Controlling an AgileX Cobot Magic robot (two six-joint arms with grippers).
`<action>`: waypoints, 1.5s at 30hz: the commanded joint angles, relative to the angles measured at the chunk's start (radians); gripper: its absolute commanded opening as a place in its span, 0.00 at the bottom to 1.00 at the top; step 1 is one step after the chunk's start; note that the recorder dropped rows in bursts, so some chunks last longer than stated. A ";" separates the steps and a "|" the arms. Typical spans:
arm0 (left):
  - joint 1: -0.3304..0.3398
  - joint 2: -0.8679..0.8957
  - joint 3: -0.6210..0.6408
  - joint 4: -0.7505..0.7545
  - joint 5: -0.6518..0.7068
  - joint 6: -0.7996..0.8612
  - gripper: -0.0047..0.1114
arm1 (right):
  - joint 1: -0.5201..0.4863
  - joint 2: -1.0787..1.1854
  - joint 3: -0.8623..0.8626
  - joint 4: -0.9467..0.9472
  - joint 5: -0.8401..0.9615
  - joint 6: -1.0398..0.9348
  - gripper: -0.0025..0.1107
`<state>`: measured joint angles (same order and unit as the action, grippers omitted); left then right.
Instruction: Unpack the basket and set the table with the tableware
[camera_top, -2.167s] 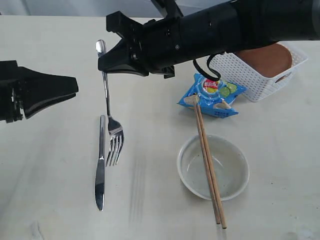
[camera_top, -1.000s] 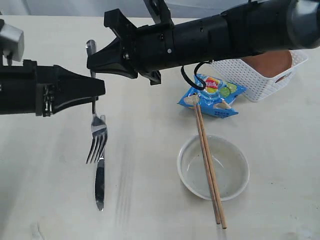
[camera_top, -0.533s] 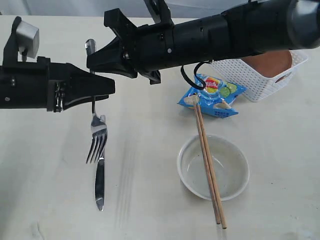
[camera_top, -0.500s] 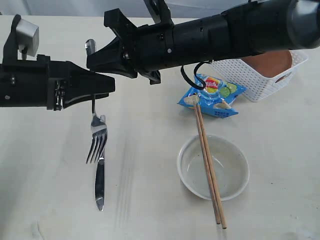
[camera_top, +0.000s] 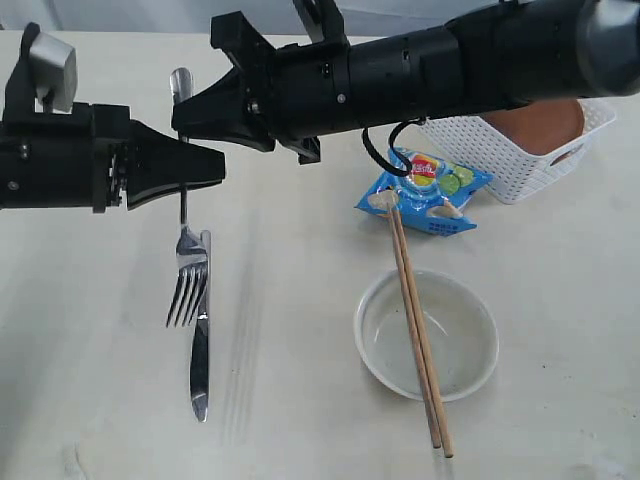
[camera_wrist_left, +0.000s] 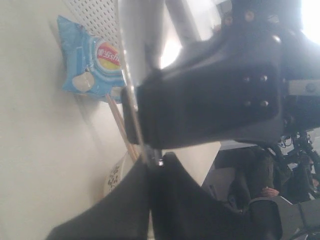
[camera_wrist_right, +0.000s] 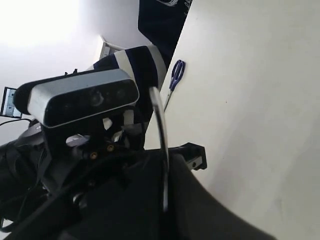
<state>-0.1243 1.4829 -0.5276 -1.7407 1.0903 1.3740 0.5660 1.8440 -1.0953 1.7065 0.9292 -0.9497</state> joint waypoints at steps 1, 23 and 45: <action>-0.004 -0.004 -0.003 -0.004 0.034 0.026 0.04 | -0.006 0.001 0.003 0.003 -0.004 0.012 0.02; -0.004 -0.004 -0.003 -0.004 0.040 0.008 0.04 | -0.006 0.001 0.003 0.038 -0.036 0.012 0.62; -0.004 -0.004 -0.003 -0.004 0.042 -0.022 0.04 | -0.006 0.001 0.003 0.038 0.015 -0.057 0.02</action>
<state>-0.1243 1.4834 -0.5276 -1.7344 1.1146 1.3447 0.5645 1.8440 -1.0953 1.7423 0.9293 -0.9966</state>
